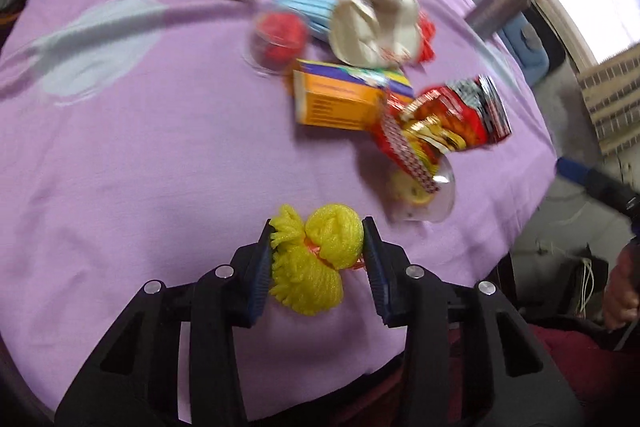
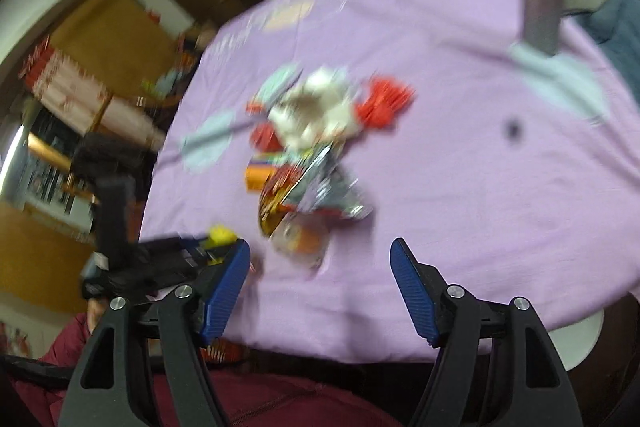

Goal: Collect trash
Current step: 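Grasp the yellow yarn ball with the left tool while the right grasps the clear plastic cup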

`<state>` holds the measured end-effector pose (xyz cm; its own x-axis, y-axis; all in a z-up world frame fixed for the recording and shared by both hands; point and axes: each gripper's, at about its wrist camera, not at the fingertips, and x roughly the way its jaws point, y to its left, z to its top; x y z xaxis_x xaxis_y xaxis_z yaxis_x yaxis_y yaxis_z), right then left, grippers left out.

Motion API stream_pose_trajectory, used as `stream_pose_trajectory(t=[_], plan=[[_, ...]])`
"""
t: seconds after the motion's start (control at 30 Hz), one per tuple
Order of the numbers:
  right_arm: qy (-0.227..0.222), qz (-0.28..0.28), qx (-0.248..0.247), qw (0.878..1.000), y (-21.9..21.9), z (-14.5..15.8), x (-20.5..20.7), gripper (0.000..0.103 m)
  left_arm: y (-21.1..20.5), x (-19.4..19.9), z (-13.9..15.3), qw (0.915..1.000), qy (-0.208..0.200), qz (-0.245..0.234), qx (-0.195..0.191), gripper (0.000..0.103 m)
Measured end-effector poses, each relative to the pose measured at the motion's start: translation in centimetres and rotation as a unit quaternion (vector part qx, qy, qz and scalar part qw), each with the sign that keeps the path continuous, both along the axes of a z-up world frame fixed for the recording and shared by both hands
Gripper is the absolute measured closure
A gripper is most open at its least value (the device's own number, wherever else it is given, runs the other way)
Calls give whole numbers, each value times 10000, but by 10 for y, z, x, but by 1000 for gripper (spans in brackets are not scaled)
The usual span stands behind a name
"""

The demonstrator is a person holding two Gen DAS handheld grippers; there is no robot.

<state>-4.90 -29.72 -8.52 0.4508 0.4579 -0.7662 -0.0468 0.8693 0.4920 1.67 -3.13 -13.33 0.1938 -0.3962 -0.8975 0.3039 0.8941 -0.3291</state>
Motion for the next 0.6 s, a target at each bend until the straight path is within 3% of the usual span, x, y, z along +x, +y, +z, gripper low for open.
stream_pose_trajectory(t=[0.1, 0.27, 0.53, 0.6], plan=[[187, 397, 56, 9990, 22, -10, 16, 31, 31, -7, 10, 9988, -74, 478, 67, 61], [358, 844, -270, 9954, 61, -22, 40, 32, 77, -28, 24, 9939, -96, 1089, 158, 61], [864, 1037, -618, 9889, 94, -59, 65, 32, 114, -49, 34, 9889, -116, 1450, 306, 61], [869, 1028, -788, 9878, 97, -64, 66, 38, 115, -49, 35, 9885, -106, 1475, 330, 61]])
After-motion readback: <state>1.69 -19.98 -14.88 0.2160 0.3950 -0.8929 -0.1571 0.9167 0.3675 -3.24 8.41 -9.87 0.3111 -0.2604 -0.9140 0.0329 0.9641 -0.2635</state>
